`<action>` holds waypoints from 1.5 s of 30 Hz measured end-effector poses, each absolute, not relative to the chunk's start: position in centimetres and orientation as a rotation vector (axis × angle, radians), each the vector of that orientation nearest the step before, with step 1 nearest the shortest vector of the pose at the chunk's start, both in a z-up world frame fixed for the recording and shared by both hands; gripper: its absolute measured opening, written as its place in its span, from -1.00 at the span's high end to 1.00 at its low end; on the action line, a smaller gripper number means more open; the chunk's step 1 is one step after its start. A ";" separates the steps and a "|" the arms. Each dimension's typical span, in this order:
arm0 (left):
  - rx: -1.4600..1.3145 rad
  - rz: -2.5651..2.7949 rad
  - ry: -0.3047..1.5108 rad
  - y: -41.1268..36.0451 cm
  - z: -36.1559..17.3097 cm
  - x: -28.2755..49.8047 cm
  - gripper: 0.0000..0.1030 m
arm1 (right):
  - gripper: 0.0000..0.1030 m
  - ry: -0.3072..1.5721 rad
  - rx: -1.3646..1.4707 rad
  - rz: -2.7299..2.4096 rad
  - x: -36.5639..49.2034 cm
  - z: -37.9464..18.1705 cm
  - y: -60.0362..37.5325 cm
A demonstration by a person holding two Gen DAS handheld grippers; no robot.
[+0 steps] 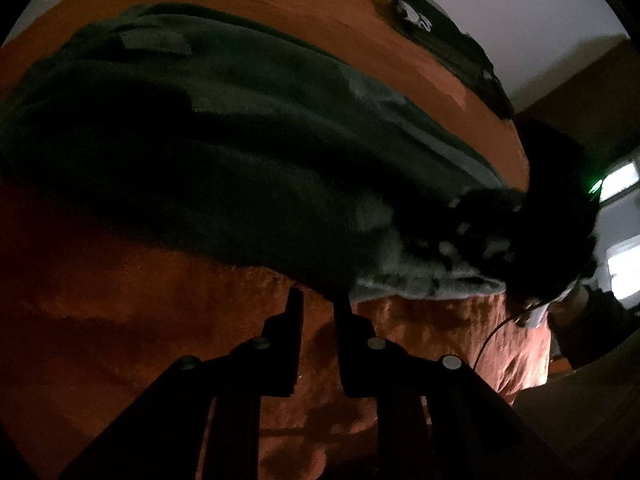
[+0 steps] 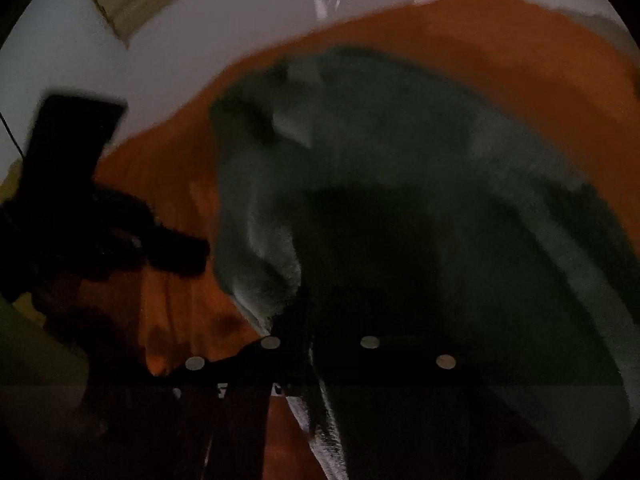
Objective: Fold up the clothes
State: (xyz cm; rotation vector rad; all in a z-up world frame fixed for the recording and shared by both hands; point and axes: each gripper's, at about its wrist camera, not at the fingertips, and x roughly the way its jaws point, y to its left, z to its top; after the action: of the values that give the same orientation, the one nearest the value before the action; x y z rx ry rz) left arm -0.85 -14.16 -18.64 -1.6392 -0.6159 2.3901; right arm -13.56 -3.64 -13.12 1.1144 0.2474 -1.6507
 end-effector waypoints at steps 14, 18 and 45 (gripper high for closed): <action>-1.469 2.326 -0.780 -11.7 -18.2 -6.0 0.57 | 0.90 0.171 1.036 -1.724 -13.4 -6.8 -1.0; -1.526 2.369 -0.804 -11.7 -20.3 -7.7 0.49 | 0.94 0.191 1.044 -1.723 -13.1 -7.0 -0.6; -1.553 2.292 -1.254 -14.1 -24.0 -7.6 0.41 | 0.89 0.444 0.941 -1.759 -10.9 -7.7 0.8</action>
State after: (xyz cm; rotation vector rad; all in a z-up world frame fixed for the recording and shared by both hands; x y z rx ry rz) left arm -7.57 -14.09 -24.03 -1.5531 -1.2537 2.2922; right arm -10.87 0.78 -7.72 0.9410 0.4437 -1.7588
